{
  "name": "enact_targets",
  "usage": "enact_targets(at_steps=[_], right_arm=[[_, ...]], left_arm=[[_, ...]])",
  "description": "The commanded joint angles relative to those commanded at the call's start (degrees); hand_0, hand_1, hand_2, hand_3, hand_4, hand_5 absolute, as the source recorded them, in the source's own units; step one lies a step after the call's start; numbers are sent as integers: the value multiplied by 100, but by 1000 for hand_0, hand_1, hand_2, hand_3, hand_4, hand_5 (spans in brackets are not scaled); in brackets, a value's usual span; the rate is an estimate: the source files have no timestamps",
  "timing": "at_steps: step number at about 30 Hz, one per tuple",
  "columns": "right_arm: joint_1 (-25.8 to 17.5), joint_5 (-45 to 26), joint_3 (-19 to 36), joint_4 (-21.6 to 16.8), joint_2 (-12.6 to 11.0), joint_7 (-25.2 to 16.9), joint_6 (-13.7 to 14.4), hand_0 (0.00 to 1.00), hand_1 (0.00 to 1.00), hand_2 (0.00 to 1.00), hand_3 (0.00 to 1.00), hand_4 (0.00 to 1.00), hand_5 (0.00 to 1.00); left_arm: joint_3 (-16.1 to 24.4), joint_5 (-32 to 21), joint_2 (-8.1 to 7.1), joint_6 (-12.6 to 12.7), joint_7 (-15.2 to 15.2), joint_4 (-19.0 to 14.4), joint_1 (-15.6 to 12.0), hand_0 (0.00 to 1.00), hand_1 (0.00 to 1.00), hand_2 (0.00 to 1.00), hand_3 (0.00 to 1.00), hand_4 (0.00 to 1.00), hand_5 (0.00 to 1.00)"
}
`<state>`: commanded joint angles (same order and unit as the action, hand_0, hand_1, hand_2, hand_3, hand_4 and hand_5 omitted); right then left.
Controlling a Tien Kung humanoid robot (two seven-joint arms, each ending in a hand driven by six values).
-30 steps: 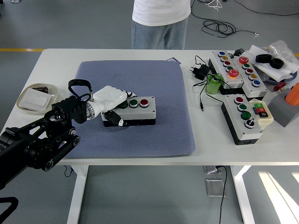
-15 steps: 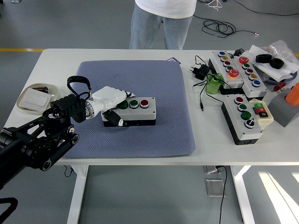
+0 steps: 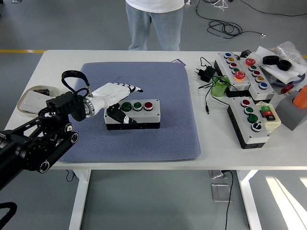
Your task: Pick up the button,place it on the desk,press the button,press the button
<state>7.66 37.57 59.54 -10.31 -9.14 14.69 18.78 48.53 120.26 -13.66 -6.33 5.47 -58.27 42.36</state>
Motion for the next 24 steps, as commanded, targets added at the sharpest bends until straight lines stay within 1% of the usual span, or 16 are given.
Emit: enact_targets(at_steps=[2, 3, 5, 6, 7, 8, 9, 10, 11, 14, 15, 16, 19, 20, 21, 24], right_arm=[[-1, 1, 3, 0, 0, 0, 2, 787, 797, 817, 751, 412, 479], [-2, 1, 5, 0, 1, 0, 2, 787, 797, 817, 751, 412, 479], [-8, 1, 9, 0, 2, 2, 3, 787, 797, 817, 751, 412, 479], [-9, 1, 9, 0, 2, 2, 4, 787, 797, 817, 751, 412, 479], [-9, 15, 17, 0, 2, 4, 3, 787, 797, 817, 751, 412, 479], [-10, 19, 19, 0, 2, 5, 3, 787, 797, 817, 751, 412, 479], [-14, 14, 16, 0, 3, 4, 3, 787, 797, 817, 751, 412, 479], [-18, 8, 13, 0, 4, 4, 3, 787, 797, 817, 751, 412, 479], [-22, 16, 12, 0, 4, 5, 1, 787, 797, 817, 751, 412, 479], [-29, 18, 15, 0, 5, 3, 1, 787, 797, 817, 751, 412, 479], [-32, 9, 11, 0, 5, 0, 0, 787, 797, 817, 751, 412, 479], [-33, 6, 10, 0, 5, -1, 0, 787, 797, 817, 751, 412, 479], [-37, 4, 15, 0, 5, -1, 1, 787, 797, 817, 751, 412, 479], [-39, 5, 15, 0, 6, 0, 1, 787, 797, 817, 751, 412, 479], [-41, 9, 16, 0, 7, 1, 1, 787, 797, 817, 751, 412, 479], [-48, 26, 16, 0, 9, 7, 2, 787, 797, 817, 751, 412, 479]], left_arm=[[79, 27, -17, 15, -21, -141, -41, 921, 965, 981, 959, 998, 422], [137, 111, -36, 34, -68, -263, -88, 851, 876, 934, 959, 997, 423], [254, 388, -81, 90, -195, -583, -189, 851, 876, 934, 959, 997, 423], [267, 436, -86, 96, -209, -641, -200, 851, 876, 934, 959, 997, 423], [357, 618, -128, 89, -303, -857, -260, 851, 876, 934, 959, 997, 423], [390, 711, -142, 88, -334, -978, -281, 851, 876, 934, 959, 997, 423], [438, 796, -163, 97, -374, -1102, -310, 315, 451, 518, 979, 987, 465], [474, 856, -178, 105, -403, -1238, -332, 315, 451, 518, 979, 987, 465], [553, 954, -204, 45, -471, -1431, -372, 315, 451, 518, 979, 987, 465], [636, 974, -280, -100, -621, -1837, -449, 315, 451, 518, 979, 987, 465], [634, 974, -306, -87, -749, -1982, -475, 4, 82, 169, 926, 959, 432], [634, 974, -316, -82, -805, -2048, -485, 4, 82, 169, 926, 959, 432], [635, 972, -374, -413, -1021, -2439, -599, 4, 82, 169, 926, 959, 432], [622, 965, -380, -489, -1060, -2508, -616, 4, 82, 169, 926, 959, 432], [609, 951, -384, -566, -1091, -2557, -628, 2, 13, 94, 872, 859, 325], [574, 924, -392, -859, -1191, -2662, -652, 2, 13, 94, 872, 859, 325]])
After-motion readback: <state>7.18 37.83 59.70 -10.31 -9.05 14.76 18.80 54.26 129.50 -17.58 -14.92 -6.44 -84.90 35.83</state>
